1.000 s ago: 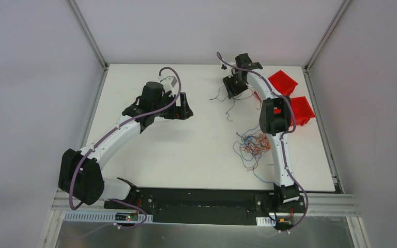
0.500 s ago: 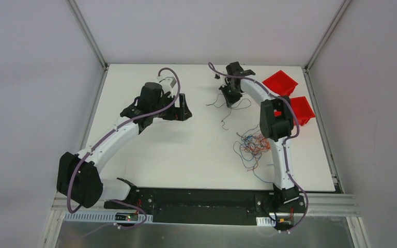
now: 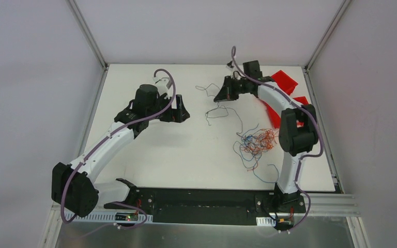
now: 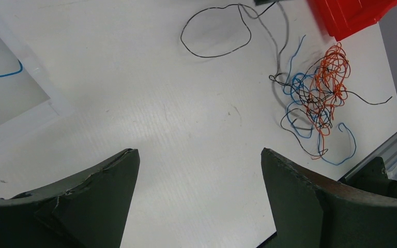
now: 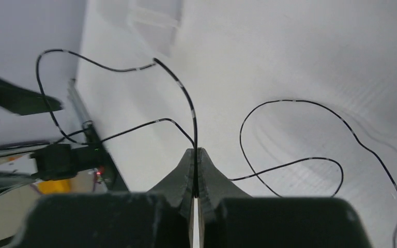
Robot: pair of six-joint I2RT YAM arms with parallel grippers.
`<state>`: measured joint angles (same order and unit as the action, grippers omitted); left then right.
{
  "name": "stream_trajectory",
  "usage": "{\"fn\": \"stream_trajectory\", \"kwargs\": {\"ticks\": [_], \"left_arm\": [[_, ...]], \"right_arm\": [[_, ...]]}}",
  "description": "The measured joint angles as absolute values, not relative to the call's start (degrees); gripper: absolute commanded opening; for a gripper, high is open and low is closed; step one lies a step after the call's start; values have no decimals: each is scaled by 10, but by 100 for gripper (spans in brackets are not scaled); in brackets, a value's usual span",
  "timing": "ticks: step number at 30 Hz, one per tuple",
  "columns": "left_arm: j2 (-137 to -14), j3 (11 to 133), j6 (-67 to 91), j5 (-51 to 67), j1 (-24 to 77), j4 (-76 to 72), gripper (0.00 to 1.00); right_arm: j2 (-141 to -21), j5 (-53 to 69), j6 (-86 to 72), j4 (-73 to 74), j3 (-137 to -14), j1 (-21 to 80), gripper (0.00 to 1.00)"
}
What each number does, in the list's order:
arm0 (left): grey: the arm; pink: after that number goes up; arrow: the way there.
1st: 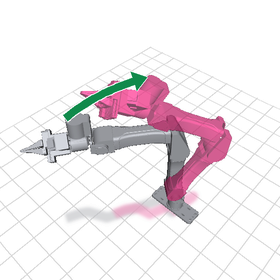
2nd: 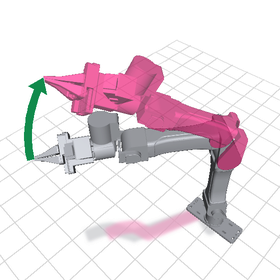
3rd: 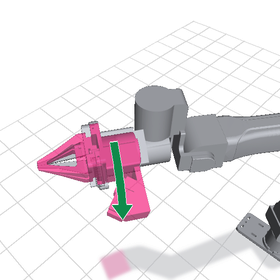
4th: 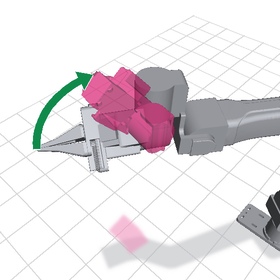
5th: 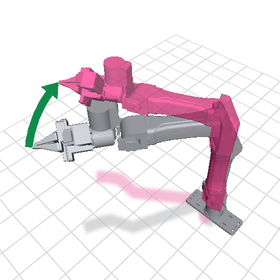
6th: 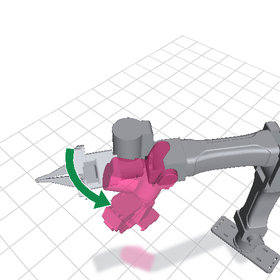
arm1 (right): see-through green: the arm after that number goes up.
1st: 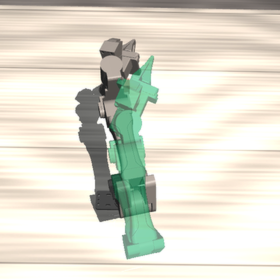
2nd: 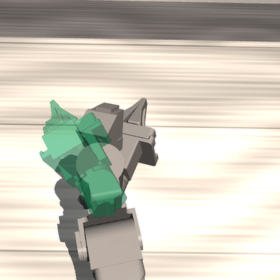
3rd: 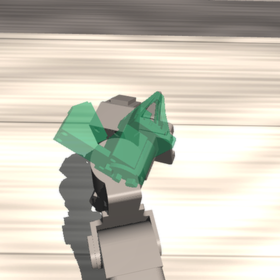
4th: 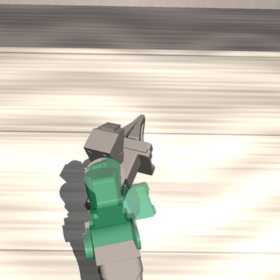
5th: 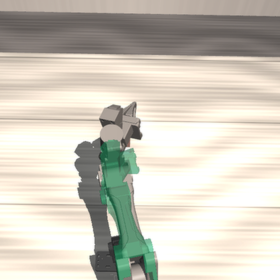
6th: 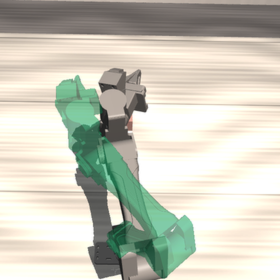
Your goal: Untangle the cables
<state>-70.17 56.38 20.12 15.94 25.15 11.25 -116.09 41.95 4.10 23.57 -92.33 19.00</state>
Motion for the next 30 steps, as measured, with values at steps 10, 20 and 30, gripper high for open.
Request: {"fn": "stream_trajectory", "kwargs": {"ticks": [10, 20, 30], "left_arm": [[-667, 563, 202, 159, 251, 120, 90], [-665, 563, 206, 159, 251, 128, 90], [-664, 563, 210, 160, 251, 128, 90]], "right_arm": [[-1063, 574, -235, -18, -877, 84, 0], [-1057, 562, -366, -21, -1035, -4, 0], [-1057, 536, -433, 1, -1202, -90, 0]]}}
